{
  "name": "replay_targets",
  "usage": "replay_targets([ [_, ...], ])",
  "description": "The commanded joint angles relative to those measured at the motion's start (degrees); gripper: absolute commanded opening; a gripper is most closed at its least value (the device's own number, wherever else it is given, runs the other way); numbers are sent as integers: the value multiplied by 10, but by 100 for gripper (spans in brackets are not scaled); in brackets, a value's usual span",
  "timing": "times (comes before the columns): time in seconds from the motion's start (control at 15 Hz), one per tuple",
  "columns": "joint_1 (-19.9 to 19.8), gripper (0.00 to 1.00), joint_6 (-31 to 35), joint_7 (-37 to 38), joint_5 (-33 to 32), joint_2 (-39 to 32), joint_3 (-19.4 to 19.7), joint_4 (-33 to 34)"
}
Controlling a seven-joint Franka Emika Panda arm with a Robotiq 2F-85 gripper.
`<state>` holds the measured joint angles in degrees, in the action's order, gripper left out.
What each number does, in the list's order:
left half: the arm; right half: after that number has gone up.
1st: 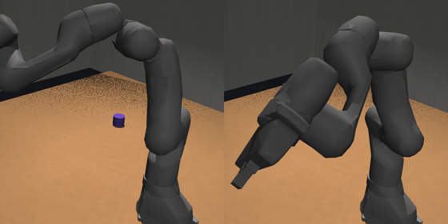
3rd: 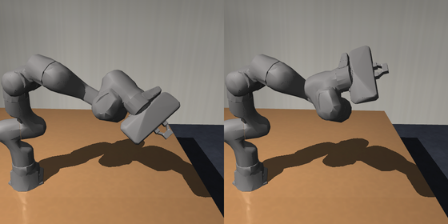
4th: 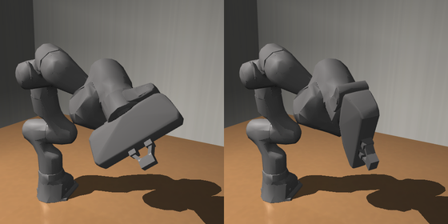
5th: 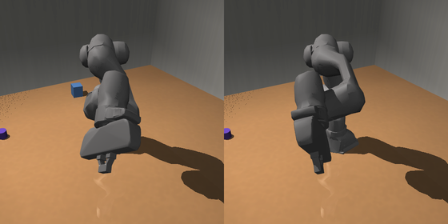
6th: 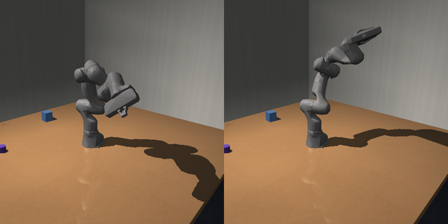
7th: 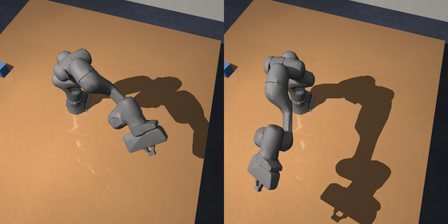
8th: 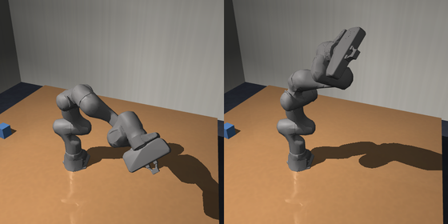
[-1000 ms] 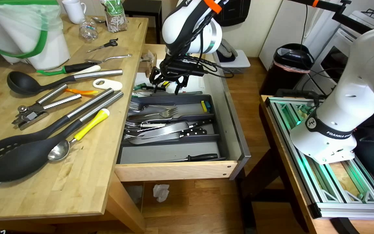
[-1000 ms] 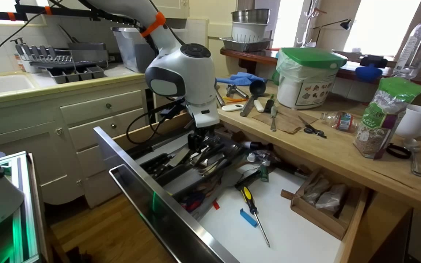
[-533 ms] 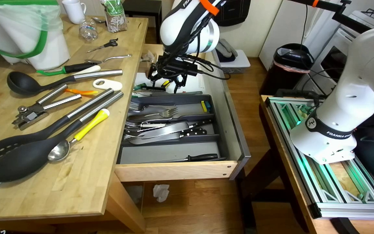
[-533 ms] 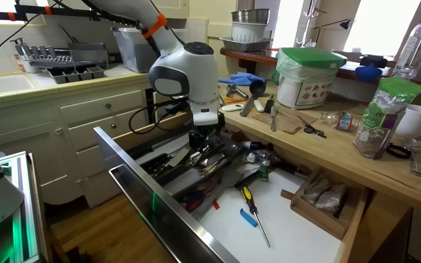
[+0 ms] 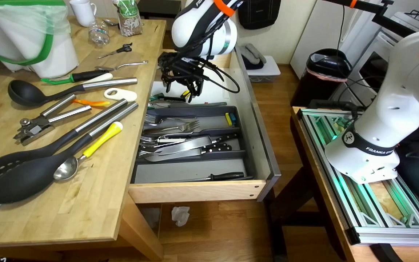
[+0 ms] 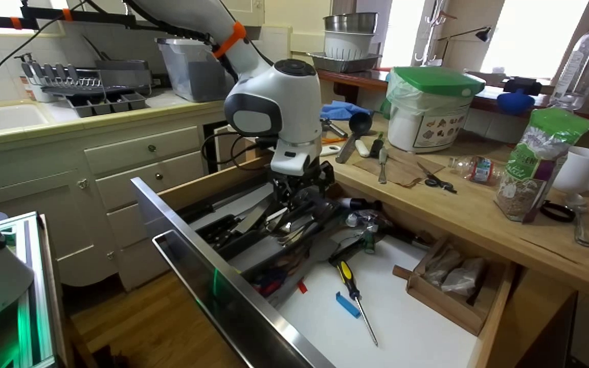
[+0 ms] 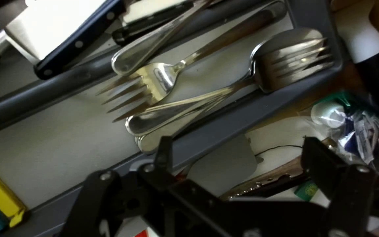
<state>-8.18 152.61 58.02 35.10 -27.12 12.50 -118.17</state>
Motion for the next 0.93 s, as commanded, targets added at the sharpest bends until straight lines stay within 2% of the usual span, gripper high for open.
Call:
replay_targets([
  [0.0,-9,100,-29,94,22,-22,-8,37],
  [0.47,-4,100,-14,232,85,-53,-28,55],
  [0.6,-7,100,-4,204,77,-54,-39,49],
  [0.87,-4,100,-12,207,66,-47,-36,42],
])
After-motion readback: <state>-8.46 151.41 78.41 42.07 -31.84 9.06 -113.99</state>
